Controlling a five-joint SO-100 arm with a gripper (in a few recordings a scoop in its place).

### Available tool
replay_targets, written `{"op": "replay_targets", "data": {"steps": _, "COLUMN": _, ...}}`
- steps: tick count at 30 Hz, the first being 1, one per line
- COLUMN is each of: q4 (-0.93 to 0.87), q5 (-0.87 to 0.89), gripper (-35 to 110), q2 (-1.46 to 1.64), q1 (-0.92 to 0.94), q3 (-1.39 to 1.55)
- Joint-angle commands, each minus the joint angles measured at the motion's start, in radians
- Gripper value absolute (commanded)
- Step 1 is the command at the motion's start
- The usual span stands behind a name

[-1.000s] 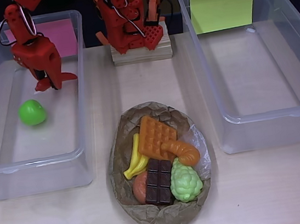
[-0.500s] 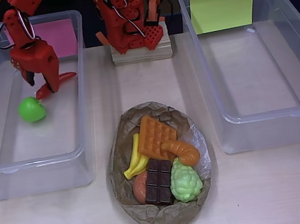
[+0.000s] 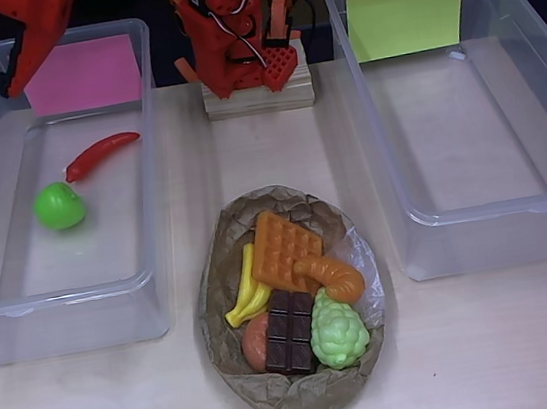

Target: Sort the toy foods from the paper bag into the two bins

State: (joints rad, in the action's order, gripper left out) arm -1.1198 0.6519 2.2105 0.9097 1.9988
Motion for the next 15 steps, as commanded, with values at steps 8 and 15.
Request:
{"op": "replay_targets", "data": {"steps": 8, "q4": -0.109, "q5": 0.029, "gripper": 24, "q2": 0.160, "q1": -0.518, "q3": 0.009}}
{"op": "replay_targets", "data": {"steps": 15, "q4": -0.066, "q5": 0.141, "gripper": 24, "q2": 0.023, "q1": -0.825, "q3": 0.002}}
